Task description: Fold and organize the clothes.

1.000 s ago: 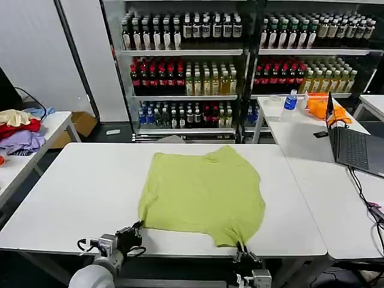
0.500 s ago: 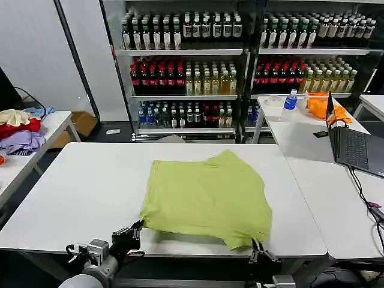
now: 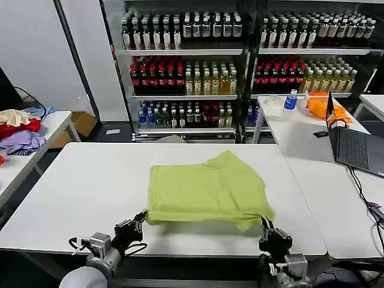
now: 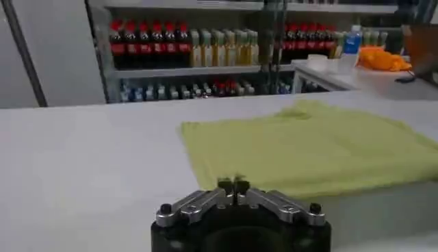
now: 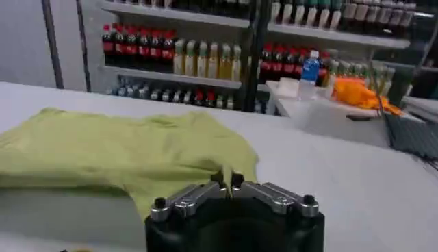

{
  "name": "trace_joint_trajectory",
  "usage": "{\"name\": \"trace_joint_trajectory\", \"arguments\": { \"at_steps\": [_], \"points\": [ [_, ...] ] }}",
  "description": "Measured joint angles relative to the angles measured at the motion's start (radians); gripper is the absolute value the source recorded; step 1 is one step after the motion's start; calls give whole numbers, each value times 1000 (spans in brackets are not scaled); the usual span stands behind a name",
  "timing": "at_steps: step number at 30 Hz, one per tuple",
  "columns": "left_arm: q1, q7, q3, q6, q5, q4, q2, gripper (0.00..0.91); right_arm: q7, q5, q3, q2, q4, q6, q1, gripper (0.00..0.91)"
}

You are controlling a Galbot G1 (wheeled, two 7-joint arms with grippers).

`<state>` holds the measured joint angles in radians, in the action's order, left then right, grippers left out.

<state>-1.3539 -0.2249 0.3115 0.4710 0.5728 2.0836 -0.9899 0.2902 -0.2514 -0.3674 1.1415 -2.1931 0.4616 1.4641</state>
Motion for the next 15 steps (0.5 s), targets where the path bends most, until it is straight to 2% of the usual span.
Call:
{"name": "trace_joint_trajectory", "arguments": {
  "at_steps": [15],
  "points": [
    [168,1,-87,-25,-24,-149,-14,20,-43,39,66,-18,167,-9,-200,0]
  ]
}}
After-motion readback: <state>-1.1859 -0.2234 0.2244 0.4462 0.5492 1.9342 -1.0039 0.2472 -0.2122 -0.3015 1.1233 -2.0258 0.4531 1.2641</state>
